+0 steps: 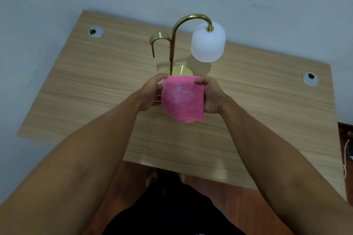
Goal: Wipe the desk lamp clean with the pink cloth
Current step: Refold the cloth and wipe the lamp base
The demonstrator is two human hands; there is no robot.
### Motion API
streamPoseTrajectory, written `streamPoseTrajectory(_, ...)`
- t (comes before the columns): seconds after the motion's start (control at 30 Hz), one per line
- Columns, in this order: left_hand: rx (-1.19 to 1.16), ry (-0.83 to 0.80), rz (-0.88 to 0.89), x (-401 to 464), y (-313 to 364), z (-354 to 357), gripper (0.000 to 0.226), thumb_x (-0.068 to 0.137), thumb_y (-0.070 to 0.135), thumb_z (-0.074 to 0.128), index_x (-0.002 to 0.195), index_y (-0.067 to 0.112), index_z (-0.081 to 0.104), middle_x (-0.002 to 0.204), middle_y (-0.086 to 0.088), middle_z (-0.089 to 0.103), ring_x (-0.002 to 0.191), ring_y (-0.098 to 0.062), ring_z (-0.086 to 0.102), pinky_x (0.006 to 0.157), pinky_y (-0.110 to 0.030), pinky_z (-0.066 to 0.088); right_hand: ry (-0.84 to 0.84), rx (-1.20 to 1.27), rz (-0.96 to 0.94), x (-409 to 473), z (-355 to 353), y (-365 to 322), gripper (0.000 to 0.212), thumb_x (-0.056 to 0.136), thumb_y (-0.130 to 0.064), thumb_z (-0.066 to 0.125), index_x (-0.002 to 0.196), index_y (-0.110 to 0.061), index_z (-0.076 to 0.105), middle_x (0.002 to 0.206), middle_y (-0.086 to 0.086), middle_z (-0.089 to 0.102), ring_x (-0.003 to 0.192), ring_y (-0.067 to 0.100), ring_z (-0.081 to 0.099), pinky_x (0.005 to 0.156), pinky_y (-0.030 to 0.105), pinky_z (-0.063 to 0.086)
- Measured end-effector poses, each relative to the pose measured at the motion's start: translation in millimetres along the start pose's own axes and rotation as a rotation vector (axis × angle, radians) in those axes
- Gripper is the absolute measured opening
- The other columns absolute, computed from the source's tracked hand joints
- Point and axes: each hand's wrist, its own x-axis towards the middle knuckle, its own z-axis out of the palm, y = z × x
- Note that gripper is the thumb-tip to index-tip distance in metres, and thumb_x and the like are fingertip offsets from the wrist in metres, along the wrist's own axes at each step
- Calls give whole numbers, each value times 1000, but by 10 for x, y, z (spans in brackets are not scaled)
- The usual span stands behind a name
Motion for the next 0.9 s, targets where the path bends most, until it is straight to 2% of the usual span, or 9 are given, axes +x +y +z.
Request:
streamPoseTrajectory(0.17,-55,76,139,57,-141,75,37,107,24,51,135,3,60,119,-7,68,108,-22,65,87,-32,54,84,30,32,44,-58,124,27,96,-38,51,108,-14,57,94,8,65,86,28,64,86,44,53)
streamPoseTrajectory(0.3,234,207,308,108,-254,87,31,108,25,52,124,2,66,126,-18,69,116,-33,68,97,-48,60,390,-100,-85,101,-75,304,13,98,-12,55,101,-4,65,99,10,66,93,28,64,78,40,54)
streamPoseTrajectory(0.37,345,239,362,85,-227,148,35,108,31,51,122,3,67,122,-15,70,113,-32,69,98,-52,59,475,-215,-126,148,-75,363,17,98,-11,60,113,-5,64,109,10,64,98,25,63,70,34,51)
streamPoseTrajectory(0.47,371,252,404,49,-72,271,41,106,43,48,119,8,66,116,-15,70,107,-34,70,94,-56,60,491,-331,-239,173,-44,332,34,102,-30,62,132,-19,53,128,7,59,108,24,63,73,31,50)
streamPoseTrajectory(0.53,293,225,382,72,47,378,42,105,43,48,120,7,63,117,-19,69,105,-39,71,91,-58,62,482,-418,-319,131,27,248,33,105,-50,52,113,-19,61,122,3,63,108,21,62,82,34,47)
streamPoseTrajectory(0.6,200,184,382,66,185,523,36,108,31,49,116,-1,63,110,-21,71,97,-38,73,83,-51,64,436,-374,-299,100,58,164,71,102,-71,36,102,-11,74,114,8,73,107,22,66,92,39,48)
streamPoseTrajectory(0.7,-45,22,298,31,347,751,34,107,27,53,120,-2,64,106,-11,72,88,-26,76,65,-37,62,251,-75,-256,137,-29,131,94,90,-86,40,131,-7,69,125,20,72,118,39,70,101,53,55)
streamPoseTrajectory(0.8,-160,-79,197,-14,399,829,33,104,20,54,126,-1,66,121,-15,74,100,-28,76,64,-35,63,256,114,-201,111,-107,176,65,93,-61,64,129,-7,70,116,20,72,108,39,72,105,59,51)
streamPoseTrajectory(0.9,-15,96,212,49,263,666,26,102,9,52,115,-4,70,110,-26,77,81,-26,75,57,-28,60,403,172,-151,104,-228,241,61,81,-23,74,138,-3,61,125,19,67,110,38,67,103,62,52)
